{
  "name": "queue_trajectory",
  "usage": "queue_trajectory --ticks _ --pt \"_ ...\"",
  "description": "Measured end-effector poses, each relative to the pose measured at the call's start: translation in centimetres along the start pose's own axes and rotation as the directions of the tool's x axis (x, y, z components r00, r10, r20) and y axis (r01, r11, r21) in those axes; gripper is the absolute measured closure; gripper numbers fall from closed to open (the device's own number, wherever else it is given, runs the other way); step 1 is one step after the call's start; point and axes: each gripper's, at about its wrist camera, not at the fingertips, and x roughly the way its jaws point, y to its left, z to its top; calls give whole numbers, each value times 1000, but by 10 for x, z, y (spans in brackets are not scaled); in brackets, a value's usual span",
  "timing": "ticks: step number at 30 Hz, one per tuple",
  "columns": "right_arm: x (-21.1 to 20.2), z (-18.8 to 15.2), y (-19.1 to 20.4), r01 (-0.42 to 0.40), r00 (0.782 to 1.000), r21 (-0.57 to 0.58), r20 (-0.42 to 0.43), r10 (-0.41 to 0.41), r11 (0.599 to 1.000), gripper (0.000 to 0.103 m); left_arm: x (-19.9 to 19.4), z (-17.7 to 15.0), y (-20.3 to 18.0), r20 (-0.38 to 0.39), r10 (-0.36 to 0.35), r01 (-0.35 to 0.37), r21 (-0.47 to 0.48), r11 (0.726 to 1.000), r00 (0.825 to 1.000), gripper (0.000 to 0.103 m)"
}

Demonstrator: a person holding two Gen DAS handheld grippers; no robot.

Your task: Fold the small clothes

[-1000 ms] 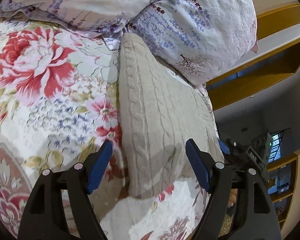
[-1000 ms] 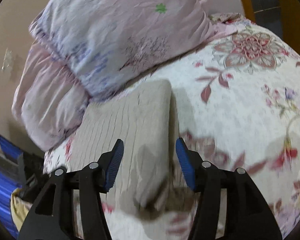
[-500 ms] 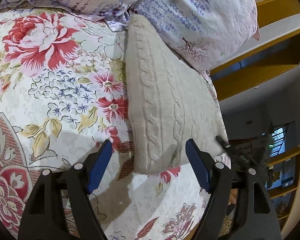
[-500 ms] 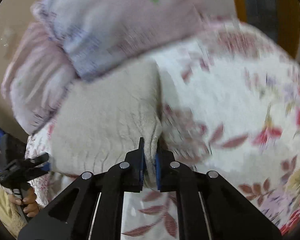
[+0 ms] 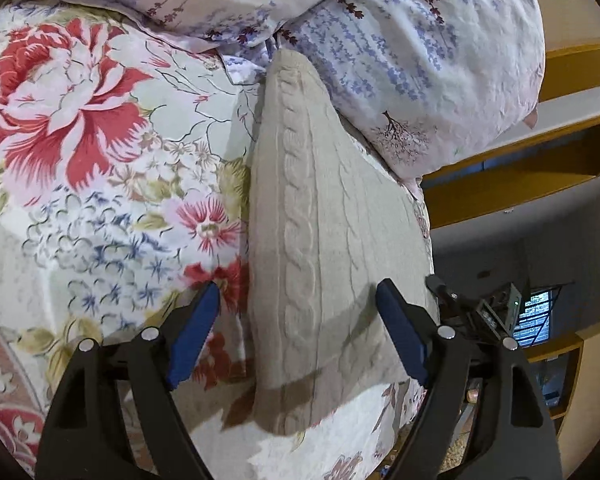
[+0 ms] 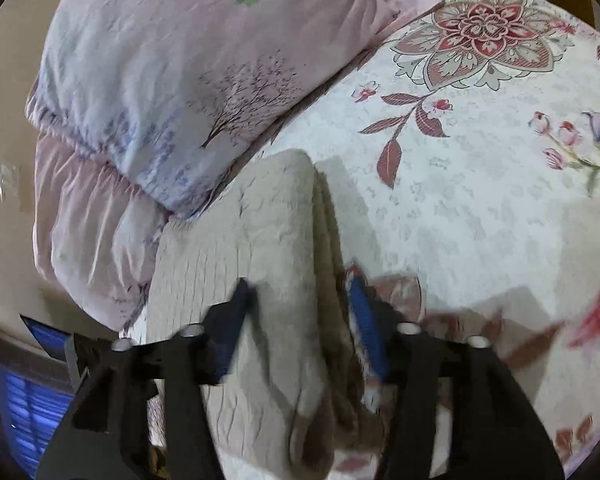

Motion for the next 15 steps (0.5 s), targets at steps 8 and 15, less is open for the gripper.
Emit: queue_trajectory --ticks 8,15 --pt "-3 5 10 112 987 -99 127 -100 989 95 7 6 -8 8 1 -1 27 1000 1000 23" --pt "-3 4 0 33 997 -26 66 -31 999 54 12 10 -12 1 -40 40 16 999 999 24"
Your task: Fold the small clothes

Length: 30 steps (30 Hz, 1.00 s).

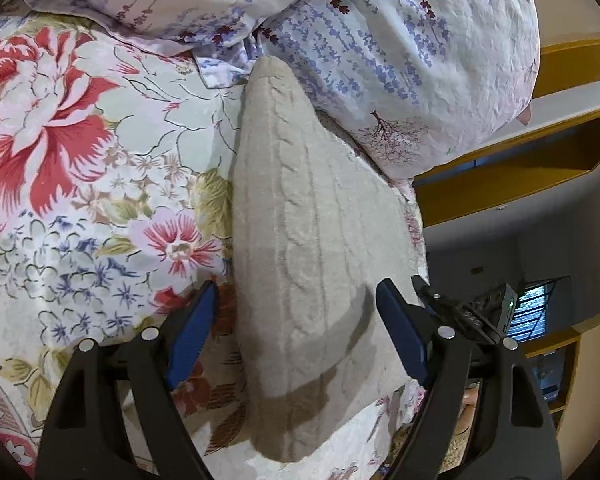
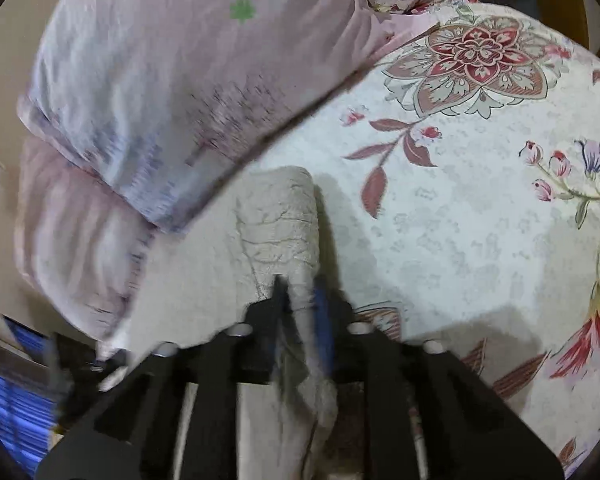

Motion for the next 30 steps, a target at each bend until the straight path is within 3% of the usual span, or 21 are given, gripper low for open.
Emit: queue_trajectory --ticks 1,4,8,9,10,11,15,19,22,27,30 --pt "-3 1 -1 -17 1000 3 0 17 1000 33 0 1 0 1 -10 10 -5 1000 1000 24" --pt "1 0 -2 -19 999 -1 -29 19 1000 32 5 1 -1 0 -42 42 -21 999 999 27" --pt "20 -2 -2 -57 995 25 -85 59 998 32 13 -1 -4 -5 -20 20 -15 1000 1000 32" --pt "23 -2 0 -62 994 17 -87 63 998 33 14 -2 -4 -5 -20 20 -17 1000 1000 34" --pt "22 -3 0 -75 992 18 -96 76 997 47 14 -2 -3 -4 -21 21 -21 1000 1000 35" --pt "26 -5 1 -100 988 28 -118 102 995 54 14 -2 -3 -2 -25 25 -26 999 1000 37" --pt "22 -14 11 -122 986 -5 -113 120 993 72 7 -5 -2 17 -36 36 -12 999 999 57" --pt "7 -19 32 -160 983 -41 -96 155 986 76 -12 -8 -3 29 -70 69 21 997 997 64" --pt "2 -33 65 -191 977 -118 -114 177 974 77 -47 -15 -3 72 -53 47 77 996 996 65" --pt "31 -64 114 -188 972 -272 -187 140 944 78 -107 -35 24 166 12 -25 74 997 986 65" --pt "62 -81 136 -154 969 -342 -236 74 927 74 -128 -42 54 200 72 -76 12 997 977 63"
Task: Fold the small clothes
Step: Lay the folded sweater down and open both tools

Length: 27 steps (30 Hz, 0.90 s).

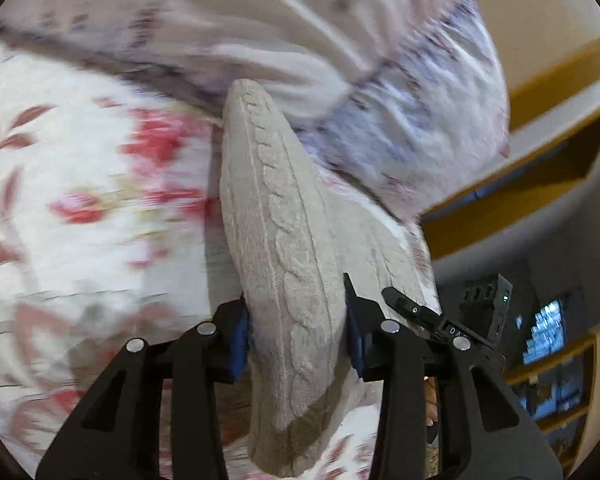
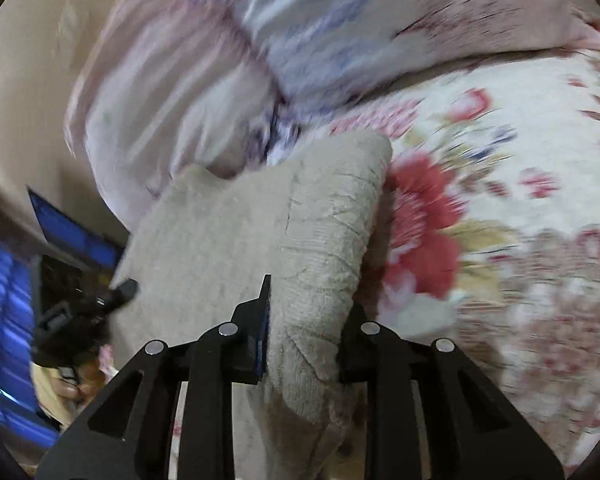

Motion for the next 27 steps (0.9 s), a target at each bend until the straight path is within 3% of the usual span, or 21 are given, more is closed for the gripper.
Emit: queue_trajectory --ticks 2,4,7,9,12,16,17,19,21,25,27 --pt "7 2 8 44 999 -4 -4 -44 999 67 6 -3 18 -25 16 -17 -51 999 1000 61" --pt "-1 1 6 39 999 20 3 -39 999 60 8 -6 23 -22 22 -23 -57 998 1000 55" --pt "-17 0 -4 42 997 53 55 -44 998 61 10 -6 12 -4 88 -88 5 996 996 45" --pt "-14 0 -11 55 997 73 56 -59 996 72 13 -7 4 21 164 -165 77 983 986 38" --pt "0 3 -11 119 991 74 52 -123 990 71 21 -8 3 33 208 -210 100 973 978 31" --pt "-9 2 7 237 968 2 86 -236 972 62 12 -10 -2 68 229 -236 125 964 971 31" --pt "-16 -3 13 270 958 -32 113 -265 962 58 3 -14 -6 95 241 -253 144 957 966 31" --pt "-32 -17 27 345 929 -103 175 -325 933 29 -16 -25 -10 149 271 -296 187 937 951 26" --pt "-51 -35 37 363 916 -151 239 -322 919 15 -32 -38 -14 195 302 -341 213 916 933 19" --pt "-69 -67 42 385 904 -181 272 -331 905 8 -51 -68 -14 228 350 -403 262 877 909 9" --pt "-68 -79 46 390 904 -187 264 -336 902 8 -51 -85 -14 223 412 -463 275 843 883 2"
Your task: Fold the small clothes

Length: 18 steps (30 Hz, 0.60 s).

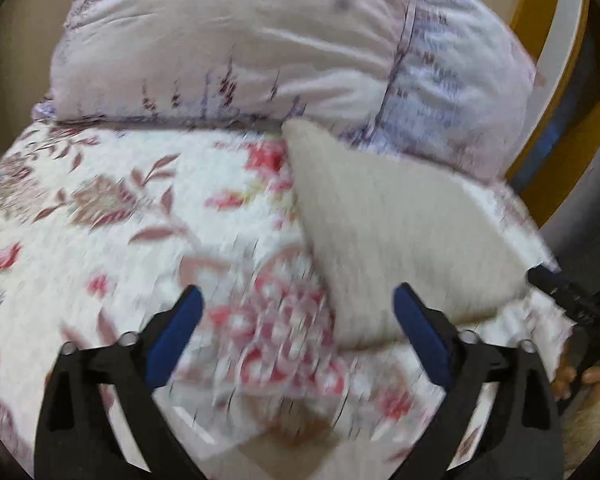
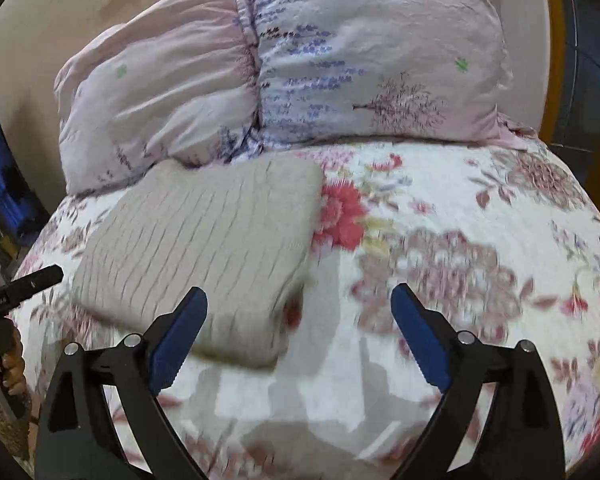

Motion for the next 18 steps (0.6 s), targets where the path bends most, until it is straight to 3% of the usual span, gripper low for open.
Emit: queue_trajectory --ticks 2,7,11,18 --pt "-2 -11 7 22 1000 -19 -17 -23 1000 7 -1 -12 -8 -10 53 -53 29 998 999 2" --pt "5 -36 34 67 995 -77 -68 -73 995 7 6 -29 -25 -54 108 -104 68 992 993 2" --pt "14 -44 43 107 988 -81 -101 -115 991 7 21 -40 -40 -102 192 -179 126 976 976 2" --pt "31 -47 45 168 970 -50 -168 -174 984 7 38 -46 -46 -163 219 -196 145 970 962 2"
